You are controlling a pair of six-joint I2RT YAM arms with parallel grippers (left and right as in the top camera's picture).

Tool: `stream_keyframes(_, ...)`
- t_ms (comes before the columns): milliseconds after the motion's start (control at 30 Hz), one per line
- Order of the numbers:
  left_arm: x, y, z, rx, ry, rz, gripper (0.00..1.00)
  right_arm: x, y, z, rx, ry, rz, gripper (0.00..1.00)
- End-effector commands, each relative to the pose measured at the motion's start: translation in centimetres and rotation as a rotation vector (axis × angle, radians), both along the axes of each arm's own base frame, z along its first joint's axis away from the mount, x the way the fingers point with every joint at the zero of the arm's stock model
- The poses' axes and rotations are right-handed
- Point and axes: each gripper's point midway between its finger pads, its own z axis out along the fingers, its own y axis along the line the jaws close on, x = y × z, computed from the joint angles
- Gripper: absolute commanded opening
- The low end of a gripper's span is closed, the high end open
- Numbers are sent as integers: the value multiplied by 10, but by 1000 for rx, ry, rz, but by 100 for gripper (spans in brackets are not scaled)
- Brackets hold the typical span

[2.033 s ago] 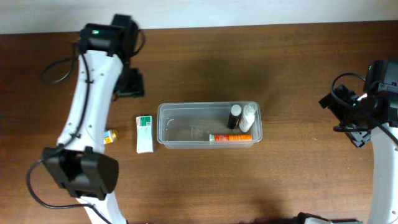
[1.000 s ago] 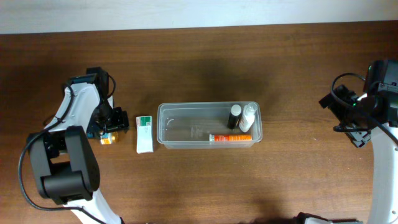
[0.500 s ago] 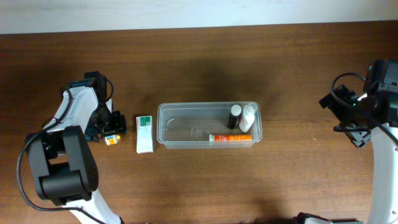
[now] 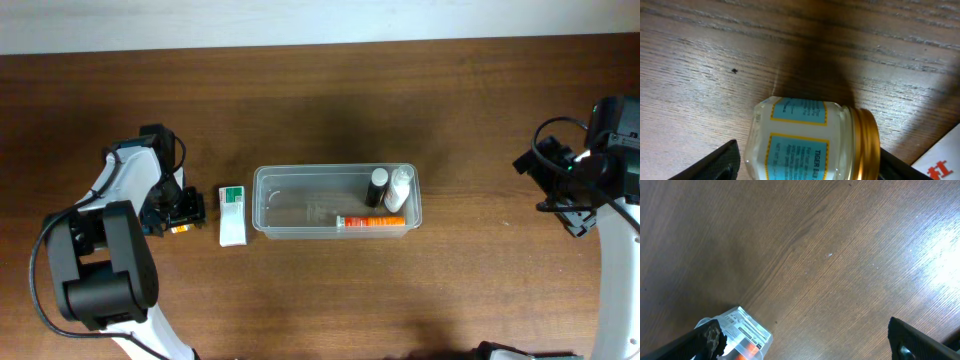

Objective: Pack container
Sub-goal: 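Return the left gripper and grasp the small yellow-blue jar, then carry the jar into the container and release it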

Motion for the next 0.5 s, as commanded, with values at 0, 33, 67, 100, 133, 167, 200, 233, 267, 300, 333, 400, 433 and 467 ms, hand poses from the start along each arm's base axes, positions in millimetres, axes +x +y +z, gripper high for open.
stream_keyframes(0, 2, 2, 3, 1, -17, -12, 70, 0, -1, 6, -2, -22, -9, 98)
stream_keyframes(33, 2, 3, 3, 7, -17, -13, 67, 0, -1, 6, -2, -22, -9, 98)
stream_keyframes(67, 3, 5, 3, 17, -16, -18, 64, 0, -1, 6, -2, -22, -9, 98)
stream_keyframes(100, 4, 5, 5, 17, -20, -31, 60, 0, -1, 6, -2, -22, -9, 98)
stream_keyframes(133, 5, 5, 6, 17, -26, -42, 59, 0, -1, 6, -2, -22, -9, 98)
stream_keyframes(167, 7, 5, 9, 18, -36, -49, 58, 0, -1, 6, -2, -22, -9, 98)
stream_keyframes(200, 10, 7, 14, 28, -49, -52, 57, 0, -1, 6, -2, -22, -9, 99)
stream_keyframes(233, 12, 9, 18, 37, -62, -53, 57, 0, -1, 6, -2, -22, -9, 98)
stream_keyframes(267, 15, 9, 24, 39, -82, -52, 57, 0, -1, 6, -2, -22, -9, 98)
stream_keyframes(300, 18, 9, 31, 42, -103, -52, 56, 0, -1, 6, -2, -22, -9, 98)
stream_keyframes(333, 20, 10, 39, 45, -122, -52, 56, 0, -1, 6, -2, -22, -9, 98)
stream_keyframes(400, 25, 9, 56, 51, -163, -53, 56, 0, -1, 6, -2, -22, -9, 98)
stream_keyframes(433, 28, 8, 68, 55, -189, -57, 56, 0, -1, 6, -2, -22, -9, 98)
stream_keyframes(467, 30, 6, 81, 54, -216, -61, 57, 0, -1, 6, -2, -22, -9, 98)
